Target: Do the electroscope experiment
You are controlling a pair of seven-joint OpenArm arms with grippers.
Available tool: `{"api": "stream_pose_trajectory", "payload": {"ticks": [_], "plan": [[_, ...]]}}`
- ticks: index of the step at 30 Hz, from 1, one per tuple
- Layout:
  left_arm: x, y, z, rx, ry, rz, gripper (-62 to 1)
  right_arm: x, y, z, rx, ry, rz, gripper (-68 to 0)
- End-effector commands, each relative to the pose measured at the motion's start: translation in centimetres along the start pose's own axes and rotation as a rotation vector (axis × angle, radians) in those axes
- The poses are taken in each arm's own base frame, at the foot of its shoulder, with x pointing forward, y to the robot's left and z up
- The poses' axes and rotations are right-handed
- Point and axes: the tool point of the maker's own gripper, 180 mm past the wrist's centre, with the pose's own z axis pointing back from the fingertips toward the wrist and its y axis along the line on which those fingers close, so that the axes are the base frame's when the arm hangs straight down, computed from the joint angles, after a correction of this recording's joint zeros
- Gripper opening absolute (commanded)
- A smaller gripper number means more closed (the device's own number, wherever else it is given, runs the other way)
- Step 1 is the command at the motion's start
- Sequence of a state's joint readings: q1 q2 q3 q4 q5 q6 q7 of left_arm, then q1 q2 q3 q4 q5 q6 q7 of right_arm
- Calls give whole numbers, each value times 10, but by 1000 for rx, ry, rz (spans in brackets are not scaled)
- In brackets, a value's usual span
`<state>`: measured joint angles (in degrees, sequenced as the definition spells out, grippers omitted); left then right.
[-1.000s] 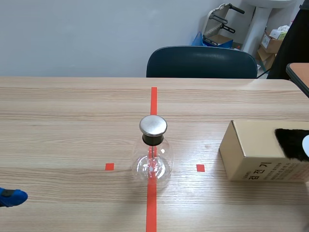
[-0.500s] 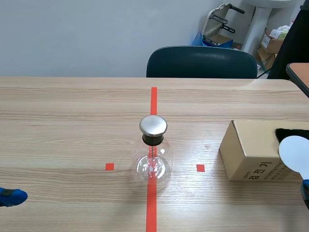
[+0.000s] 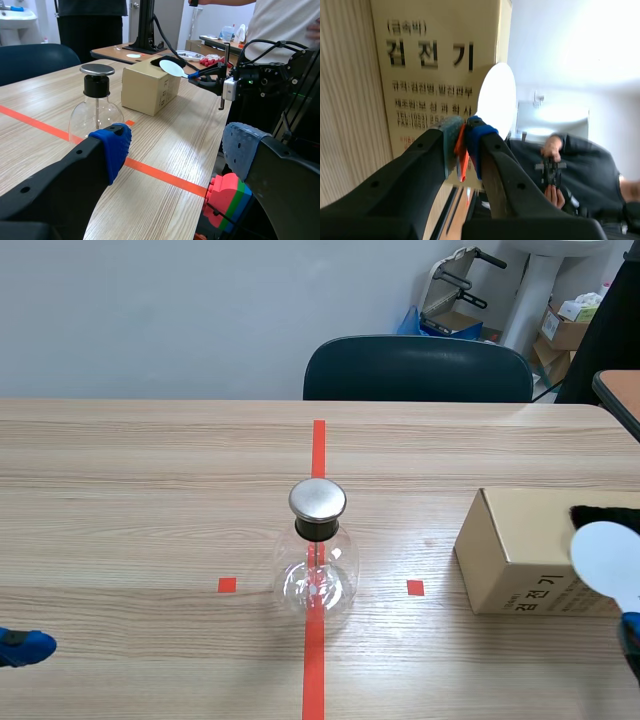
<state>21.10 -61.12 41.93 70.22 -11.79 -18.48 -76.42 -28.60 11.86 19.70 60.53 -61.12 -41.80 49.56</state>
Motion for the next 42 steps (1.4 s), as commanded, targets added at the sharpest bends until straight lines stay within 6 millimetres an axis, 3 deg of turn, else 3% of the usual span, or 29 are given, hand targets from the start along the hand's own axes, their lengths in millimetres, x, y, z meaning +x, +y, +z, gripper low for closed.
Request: {"api": "stream_pose_trajectory", "payload": {"ticks": [1, 3, 5, 10, 12, 14, 18, 20, 22, 25, 27, 29, 32, 34, 36, 40, 42], "plan": [[4, 1, -1, 2, -24, -1, -197, -22, -6, 0, -19, 113, 4, -655], [4, 1, -1, 2, -24, -1, -197, -40, -6, 3, -20, 218, 2, -656], [4, 1, -1, 2, -24, -1, -197, -42, -6, 3, -19, 225, 4, -656], [4, 1, -1, 2, -24, -1, -197, 12, -4, -1, -10, -72, 13, -656], [4, 1, -1, 2, -24, -1, -197, 16, -4, 0, -10, -97, 13, -656], [4, 1, -1, 2, -24, -1, -197, 3, -5, -1, -14, -24, 7, -656], [4, 1, -1, 2, -24, -1, -197, -41, -6, 4, -20, 225, 1, -656], [4, 1, -1, 2, -24, -1, -197, -47, -6, 5, -19, 255, 1, -656], [4, 1, -1, 2, -24, -1, -197, -33, -5, 2, -13, 179, 8, -655], [4, 1, -1, 2, -24, -1, -197, 2, -4, -1, -12, -18, 9, -656], [4, 1, -1, 2, -24, -1, -197, 9, -4, 0, -12, -53, 9, -656], [4, 1, -1, 2, -25, 0, -197, -3, -5, 0, -13, 10, 7, -656], [4, 1, -1, 2, -25, 0, -197, -37, -6, 3, -21, 200, -1, -655], [4, 1, -1, 2, -25, 0, -197, -47, -6, 5, -21, 249, 1, -656], [4, 1, -1, 2, -25, 0, -197, -36, -7, 3, -20, 184, 5, -656], [4, 1, -1, 2, -25, 0, -197, 6, -6, 0, -18, -45, 7, -656], [4, 1, -1, 2, -25, 0, -197, 5, -6, 0, -18, -39, 4, -655]]}}
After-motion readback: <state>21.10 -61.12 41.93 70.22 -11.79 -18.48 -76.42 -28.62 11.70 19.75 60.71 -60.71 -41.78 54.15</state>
